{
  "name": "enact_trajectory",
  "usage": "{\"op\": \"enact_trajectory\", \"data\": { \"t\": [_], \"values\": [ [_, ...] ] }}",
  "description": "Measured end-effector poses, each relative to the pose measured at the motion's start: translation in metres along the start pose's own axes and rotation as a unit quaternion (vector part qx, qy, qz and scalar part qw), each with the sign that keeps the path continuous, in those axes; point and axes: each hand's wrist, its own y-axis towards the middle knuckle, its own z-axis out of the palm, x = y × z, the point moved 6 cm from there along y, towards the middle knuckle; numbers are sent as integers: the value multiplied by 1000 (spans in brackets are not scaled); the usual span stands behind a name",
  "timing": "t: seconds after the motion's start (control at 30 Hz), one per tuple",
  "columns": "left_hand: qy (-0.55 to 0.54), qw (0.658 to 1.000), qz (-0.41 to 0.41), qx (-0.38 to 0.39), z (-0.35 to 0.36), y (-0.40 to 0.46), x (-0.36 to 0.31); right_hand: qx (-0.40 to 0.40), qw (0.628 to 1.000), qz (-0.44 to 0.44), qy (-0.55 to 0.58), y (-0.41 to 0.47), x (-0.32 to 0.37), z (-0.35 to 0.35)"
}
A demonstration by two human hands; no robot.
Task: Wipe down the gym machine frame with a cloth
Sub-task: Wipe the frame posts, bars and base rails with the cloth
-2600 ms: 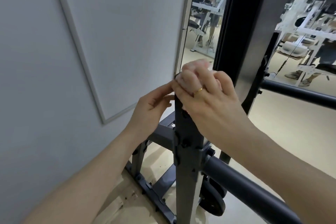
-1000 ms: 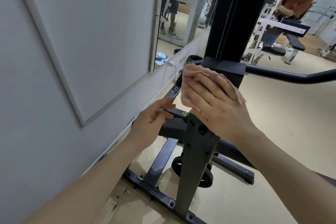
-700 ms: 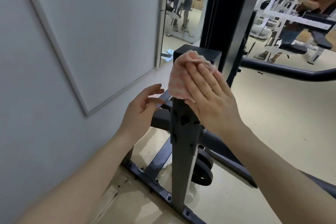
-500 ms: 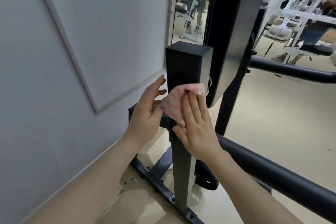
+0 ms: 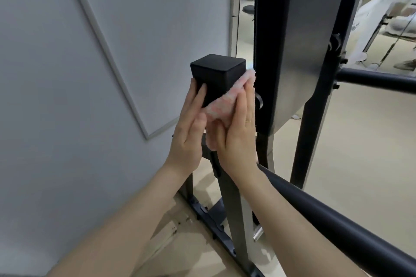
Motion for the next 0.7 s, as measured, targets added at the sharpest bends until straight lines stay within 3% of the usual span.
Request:
{"op": "enact_trajectory", "data": {
  "t": [0.13,0.3,0.4,0.5,0.57,0.7],
  "values": [
    [-18,1000,-2,-12,-9,4,0,-13,999,-35,-28,25,13,4],
    [35,999,1,-3,-5,1,4,64,991,34,-111,-42,-16,3],
    [34,999,2,9,-3,0,4,47,995,55,-65,-15,-4,-3],
    [18,1000,-8,13,-4,1,6,51,998,19,-20,19,10,-5],
    [18,1000,-1,8,-3,1,6,81,996,-14,-41,5,0,-6],
    [22,1000,-19,4,2,-1,6,160,979,32,-124,-56,-30,-8]
  ]
}}
